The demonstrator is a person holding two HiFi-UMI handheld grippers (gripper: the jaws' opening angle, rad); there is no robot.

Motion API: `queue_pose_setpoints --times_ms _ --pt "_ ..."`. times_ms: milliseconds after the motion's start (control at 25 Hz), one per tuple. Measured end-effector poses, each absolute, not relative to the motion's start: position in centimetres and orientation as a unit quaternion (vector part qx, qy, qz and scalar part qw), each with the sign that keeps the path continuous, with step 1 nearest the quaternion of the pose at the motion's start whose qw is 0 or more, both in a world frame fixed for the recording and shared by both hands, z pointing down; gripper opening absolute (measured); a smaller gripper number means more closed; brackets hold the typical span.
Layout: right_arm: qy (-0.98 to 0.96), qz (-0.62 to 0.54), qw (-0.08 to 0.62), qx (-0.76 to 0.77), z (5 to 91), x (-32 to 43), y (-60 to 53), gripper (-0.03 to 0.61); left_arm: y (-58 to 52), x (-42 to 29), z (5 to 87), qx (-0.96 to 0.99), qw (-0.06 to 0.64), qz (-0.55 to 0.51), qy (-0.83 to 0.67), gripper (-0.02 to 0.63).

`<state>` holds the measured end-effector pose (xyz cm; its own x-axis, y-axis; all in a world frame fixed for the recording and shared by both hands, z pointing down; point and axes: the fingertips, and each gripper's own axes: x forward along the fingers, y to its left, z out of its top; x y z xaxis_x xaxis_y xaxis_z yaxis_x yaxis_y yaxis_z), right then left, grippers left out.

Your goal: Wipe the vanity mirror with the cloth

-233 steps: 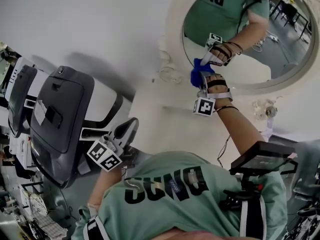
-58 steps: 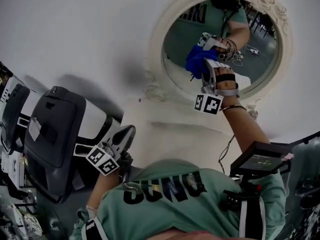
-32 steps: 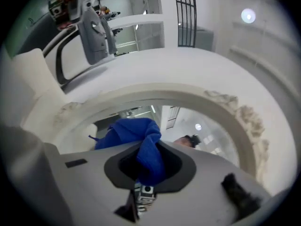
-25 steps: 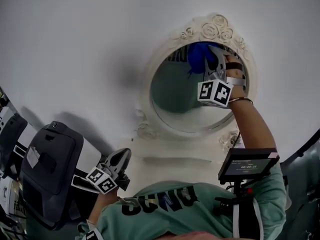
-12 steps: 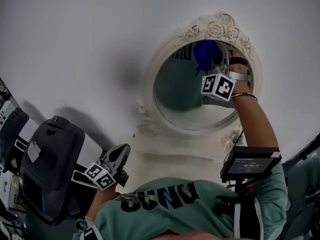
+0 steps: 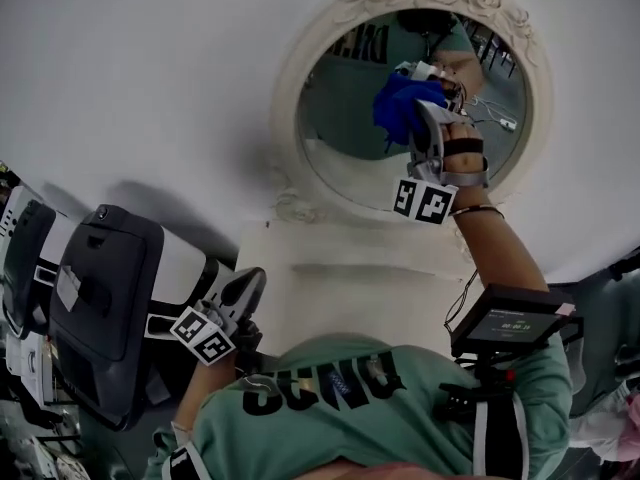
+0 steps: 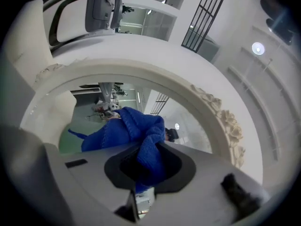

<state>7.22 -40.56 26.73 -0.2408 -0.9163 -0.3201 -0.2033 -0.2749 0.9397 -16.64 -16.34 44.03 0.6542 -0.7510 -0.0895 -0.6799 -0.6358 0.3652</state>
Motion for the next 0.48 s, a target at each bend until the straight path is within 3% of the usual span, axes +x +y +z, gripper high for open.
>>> queue_pose_setpoints --times_ms 280,480 --pt "-0.605 -0.543 0.400 0.424 52.5 5.3 -40.6 0.049 -15.8 -14.8 48.0 0.890 0.207 -0.065 -0.400 0.009" --pt "-0.640 -0.499 0.442 0.383 62.8 3.8 -40.9 0.049 -15.5 -15.4 50.4 0.884 0.226 -0.040 -0.408 0.009"
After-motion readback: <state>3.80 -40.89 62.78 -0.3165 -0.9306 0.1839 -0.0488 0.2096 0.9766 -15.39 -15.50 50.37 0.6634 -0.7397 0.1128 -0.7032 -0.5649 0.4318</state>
